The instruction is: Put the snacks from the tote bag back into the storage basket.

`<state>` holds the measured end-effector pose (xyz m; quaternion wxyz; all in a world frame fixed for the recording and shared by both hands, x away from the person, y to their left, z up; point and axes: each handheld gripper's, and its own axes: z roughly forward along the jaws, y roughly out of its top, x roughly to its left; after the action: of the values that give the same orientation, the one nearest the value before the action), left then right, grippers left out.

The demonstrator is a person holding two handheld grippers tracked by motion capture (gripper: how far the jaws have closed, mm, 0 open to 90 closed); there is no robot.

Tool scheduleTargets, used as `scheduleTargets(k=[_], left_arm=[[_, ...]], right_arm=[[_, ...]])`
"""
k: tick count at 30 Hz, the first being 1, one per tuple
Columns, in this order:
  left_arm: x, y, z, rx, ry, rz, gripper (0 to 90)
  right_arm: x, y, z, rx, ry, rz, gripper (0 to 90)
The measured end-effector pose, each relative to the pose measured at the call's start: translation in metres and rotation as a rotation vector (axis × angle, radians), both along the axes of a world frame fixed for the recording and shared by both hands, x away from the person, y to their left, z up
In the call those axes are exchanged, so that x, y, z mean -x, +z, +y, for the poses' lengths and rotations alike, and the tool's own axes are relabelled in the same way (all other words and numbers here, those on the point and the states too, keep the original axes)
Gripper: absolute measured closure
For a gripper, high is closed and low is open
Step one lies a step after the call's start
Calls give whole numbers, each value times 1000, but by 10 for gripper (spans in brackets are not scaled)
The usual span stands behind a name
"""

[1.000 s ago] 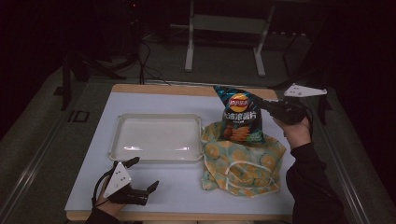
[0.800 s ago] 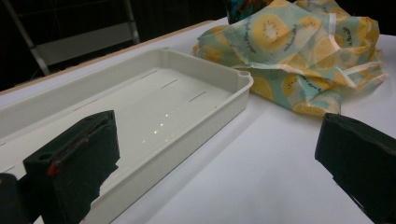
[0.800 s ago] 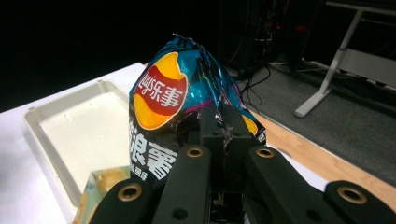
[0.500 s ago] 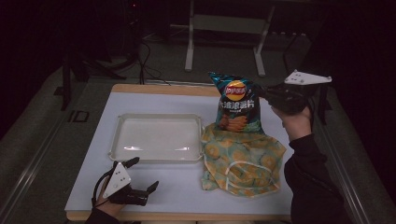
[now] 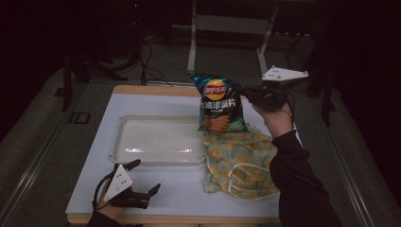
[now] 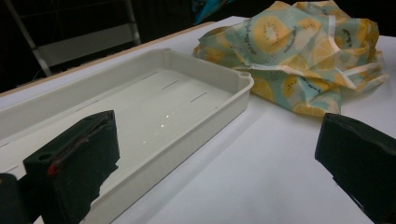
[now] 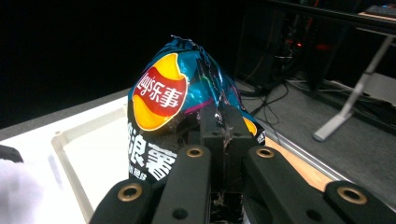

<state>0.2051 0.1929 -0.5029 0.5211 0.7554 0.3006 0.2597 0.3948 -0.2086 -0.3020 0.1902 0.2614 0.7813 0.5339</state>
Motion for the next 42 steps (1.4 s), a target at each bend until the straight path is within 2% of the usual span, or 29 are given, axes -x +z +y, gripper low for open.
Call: scheduleTargets(k=[6,7,11,24,26,30,34,39,40,41,42], left_arm=[[1,0,0,-1,-3,-6,3],[1,0,0,-1,-3,-6,3],[2,1,1,0,-4,-6,3],[2,1,1,-1,-7,-9,3],[2,1,1,-1,-8,-9,3],[2,1,1,1,-3,-6,3],[2,1,2,-1,-1,-6,3],[3,1,2,2,-4,-7,3],[3,1,2,2,-4,-7,3],[3,1,2,4,-5,-7,3],[3,1,2,3,-6,-7,3]], right_arm=[[0,-2,29,-14,41,1,900],[0,-2,29,-14,41,1,900],[0,-2,52,-18,72,-4,900],[5,-8,102,-72,128,-8,900],[6,-8,104,-76,128,-11,900],[6,-17,121,-121,135,-8,900],[3,-28,132,-130,141,11,900],[-2,-56,151,-129,152,60,900],[-2,-56,151,-129,152,60,900],[-3,-66,157,-136,155,86,900],[-3,-71,161,-132,153,92,900]])
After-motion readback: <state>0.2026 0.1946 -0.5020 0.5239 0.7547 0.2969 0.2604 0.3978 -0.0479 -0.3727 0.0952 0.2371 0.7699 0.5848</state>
